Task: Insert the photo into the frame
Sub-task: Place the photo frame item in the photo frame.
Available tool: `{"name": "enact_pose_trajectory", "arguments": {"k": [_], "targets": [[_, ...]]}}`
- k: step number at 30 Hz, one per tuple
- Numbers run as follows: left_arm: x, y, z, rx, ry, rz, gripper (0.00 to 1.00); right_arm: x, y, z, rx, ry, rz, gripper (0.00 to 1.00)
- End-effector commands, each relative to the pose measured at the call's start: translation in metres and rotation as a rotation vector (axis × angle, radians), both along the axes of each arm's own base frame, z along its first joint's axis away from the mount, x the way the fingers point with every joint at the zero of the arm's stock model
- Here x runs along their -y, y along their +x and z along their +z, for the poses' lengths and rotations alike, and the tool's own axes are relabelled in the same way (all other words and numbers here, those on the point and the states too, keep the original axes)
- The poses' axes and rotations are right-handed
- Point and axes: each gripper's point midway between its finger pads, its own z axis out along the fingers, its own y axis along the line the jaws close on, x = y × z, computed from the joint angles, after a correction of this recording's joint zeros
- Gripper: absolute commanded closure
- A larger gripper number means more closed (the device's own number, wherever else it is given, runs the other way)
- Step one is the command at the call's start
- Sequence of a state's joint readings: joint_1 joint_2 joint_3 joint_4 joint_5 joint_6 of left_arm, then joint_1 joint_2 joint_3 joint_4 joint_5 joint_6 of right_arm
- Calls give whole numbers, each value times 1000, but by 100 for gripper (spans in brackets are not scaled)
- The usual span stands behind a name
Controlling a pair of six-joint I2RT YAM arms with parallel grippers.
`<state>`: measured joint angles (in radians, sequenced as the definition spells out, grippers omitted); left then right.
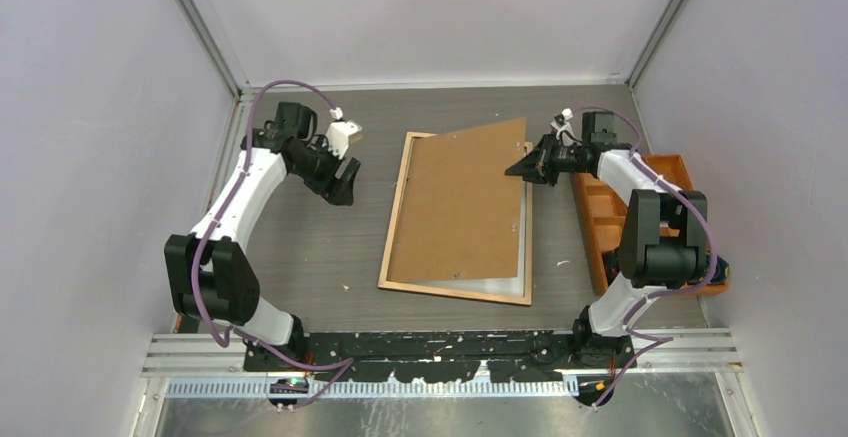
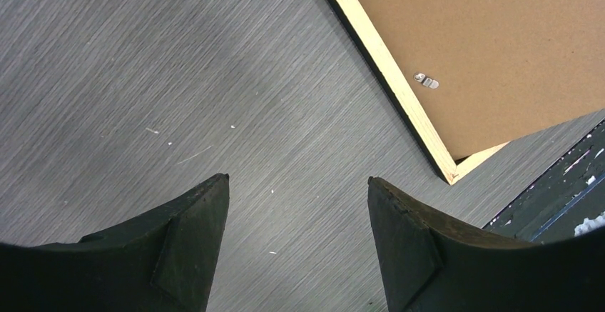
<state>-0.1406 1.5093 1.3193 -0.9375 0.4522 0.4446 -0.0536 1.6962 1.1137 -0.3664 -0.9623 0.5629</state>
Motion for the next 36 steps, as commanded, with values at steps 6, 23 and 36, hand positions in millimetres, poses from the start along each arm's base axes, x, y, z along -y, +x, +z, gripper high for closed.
{"name": "enact_pose_trajectory", "arguments": {"k": [6,23,36], "targets": [[4,-5,-1,11,7,-30,28,-8,-7,21,4,61,2,99],[0,-5,-20,-2,51,-28,28,-39,-5,-9,-35,3,29,99],[-5,-12,-33,-10,77,-28,28,-54,5,-22,-55,-143,29,61]]}}
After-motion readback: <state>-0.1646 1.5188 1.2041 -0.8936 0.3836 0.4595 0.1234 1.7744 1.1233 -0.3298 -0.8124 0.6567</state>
